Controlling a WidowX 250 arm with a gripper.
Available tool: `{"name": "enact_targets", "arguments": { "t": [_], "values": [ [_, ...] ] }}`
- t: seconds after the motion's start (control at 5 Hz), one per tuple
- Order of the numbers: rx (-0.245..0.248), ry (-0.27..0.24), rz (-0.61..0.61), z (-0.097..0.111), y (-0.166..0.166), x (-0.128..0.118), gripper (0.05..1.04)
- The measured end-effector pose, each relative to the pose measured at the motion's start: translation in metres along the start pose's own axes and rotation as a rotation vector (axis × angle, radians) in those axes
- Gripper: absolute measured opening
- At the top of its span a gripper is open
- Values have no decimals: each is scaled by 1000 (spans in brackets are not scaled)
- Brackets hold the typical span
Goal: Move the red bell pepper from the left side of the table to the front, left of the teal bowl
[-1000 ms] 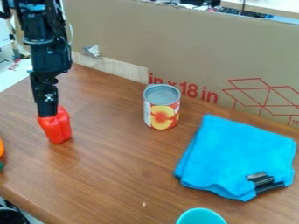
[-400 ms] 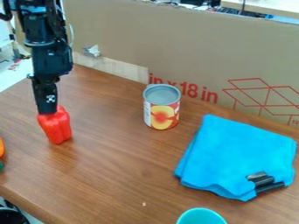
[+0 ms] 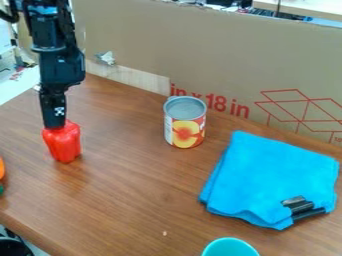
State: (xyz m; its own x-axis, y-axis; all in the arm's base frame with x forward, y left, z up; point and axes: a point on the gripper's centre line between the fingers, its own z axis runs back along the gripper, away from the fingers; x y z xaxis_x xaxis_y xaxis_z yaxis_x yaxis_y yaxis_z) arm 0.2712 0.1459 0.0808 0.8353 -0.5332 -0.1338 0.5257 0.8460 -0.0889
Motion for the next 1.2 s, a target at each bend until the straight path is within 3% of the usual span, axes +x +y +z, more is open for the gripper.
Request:
{"name": "enact_targets", "arguments": {
  "t": [0.2, 0.4, 0.6, 1.0, 1.2],
  "values": [
    [-14, 28, -73, 4, -21, 21, 106],
    [69, -28, -166, 43, -54, 46, 106],
    [68, -34, -225, 49, -90, 48, 106],
    [-77, 14, -281, 18, -130, 35, 106],
    [-109, 14, -314, 9, -143, 36, 106]
  ]
}}
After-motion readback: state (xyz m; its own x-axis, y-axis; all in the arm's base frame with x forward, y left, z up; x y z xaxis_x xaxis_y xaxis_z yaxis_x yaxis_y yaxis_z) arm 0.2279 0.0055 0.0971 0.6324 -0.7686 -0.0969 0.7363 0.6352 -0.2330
